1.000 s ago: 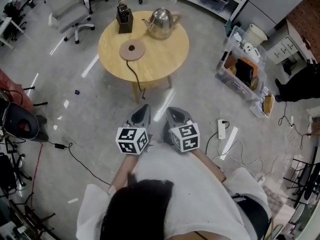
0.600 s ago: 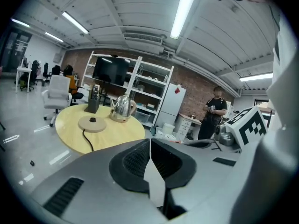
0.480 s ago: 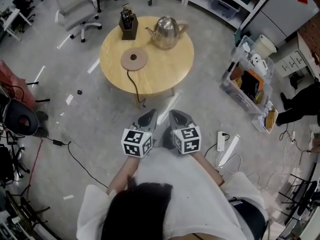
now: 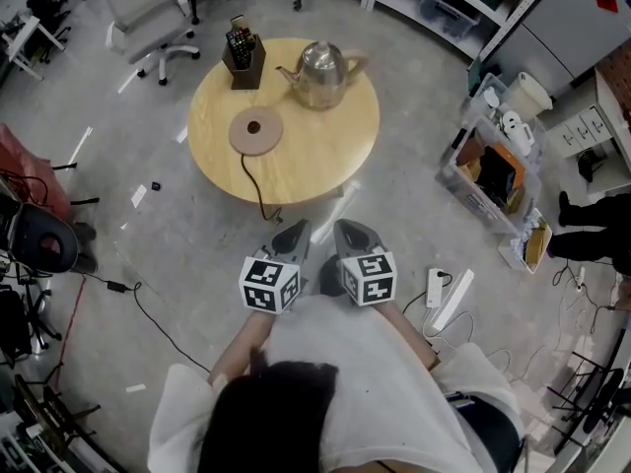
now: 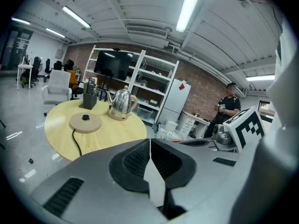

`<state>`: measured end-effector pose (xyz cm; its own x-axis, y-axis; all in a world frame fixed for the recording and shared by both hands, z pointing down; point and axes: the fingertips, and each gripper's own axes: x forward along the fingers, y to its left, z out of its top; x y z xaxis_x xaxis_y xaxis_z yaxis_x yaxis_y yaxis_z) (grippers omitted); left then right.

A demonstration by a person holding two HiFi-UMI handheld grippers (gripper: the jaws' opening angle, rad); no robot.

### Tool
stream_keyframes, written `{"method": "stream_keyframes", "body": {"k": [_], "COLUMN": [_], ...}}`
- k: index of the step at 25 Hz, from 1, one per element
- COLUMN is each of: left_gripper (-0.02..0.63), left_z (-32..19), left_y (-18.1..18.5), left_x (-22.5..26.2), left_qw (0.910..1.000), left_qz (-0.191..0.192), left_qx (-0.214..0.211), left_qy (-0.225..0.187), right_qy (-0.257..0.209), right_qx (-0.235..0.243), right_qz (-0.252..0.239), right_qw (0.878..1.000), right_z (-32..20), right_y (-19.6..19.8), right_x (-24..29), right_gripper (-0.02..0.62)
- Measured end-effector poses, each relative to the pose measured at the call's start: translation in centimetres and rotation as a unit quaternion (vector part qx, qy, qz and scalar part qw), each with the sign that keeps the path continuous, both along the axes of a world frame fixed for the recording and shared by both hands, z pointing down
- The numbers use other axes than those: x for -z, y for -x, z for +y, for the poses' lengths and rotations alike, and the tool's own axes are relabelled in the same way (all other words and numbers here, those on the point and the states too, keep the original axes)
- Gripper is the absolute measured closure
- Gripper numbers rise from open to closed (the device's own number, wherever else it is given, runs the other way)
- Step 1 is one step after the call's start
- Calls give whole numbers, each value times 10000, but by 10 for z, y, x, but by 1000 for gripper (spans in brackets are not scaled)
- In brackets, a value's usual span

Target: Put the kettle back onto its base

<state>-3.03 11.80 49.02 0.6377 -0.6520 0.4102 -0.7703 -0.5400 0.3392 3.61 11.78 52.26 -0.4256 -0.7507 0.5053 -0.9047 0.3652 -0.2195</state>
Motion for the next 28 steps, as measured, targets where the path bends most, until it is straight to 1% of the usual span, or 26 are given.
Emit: {"method": "stream_keyframes", "body": {"k": [4, 6, 16, 24, 28], "left_gripper": [577, 577, 577, 577, 577], "left_z": [-11, -18, -57, -79, -87], "left_y": [-13, -17, -25, -47, -53], "left_x": [-1, 0, 1, 2, 3], "left_qw": [9999, 9998, 9994, 9989, 9986], "left_qz": [-111, -174, -220, -297, -300], "left_qx": [-131, -129, 279, 356, 426], "left_qy": [11, -1, 16, -24, -53], "right_qy": [79, 79, 40, -83, -20], "right_qx": [-17, 13, 131, 135, 184], "right_qz": [-62, -95, -187, -188, -240], "right_qw": [9999, 9999, 9997, 9997, 9995], "right_z": [-14, -21, -59, -88, -97], "right_y": [-8, -11, -33, -59, -67], "right_x": [-5, -5, -3, 1, -2], "right_gripper": [566, 568, 567, 567, 568]}}
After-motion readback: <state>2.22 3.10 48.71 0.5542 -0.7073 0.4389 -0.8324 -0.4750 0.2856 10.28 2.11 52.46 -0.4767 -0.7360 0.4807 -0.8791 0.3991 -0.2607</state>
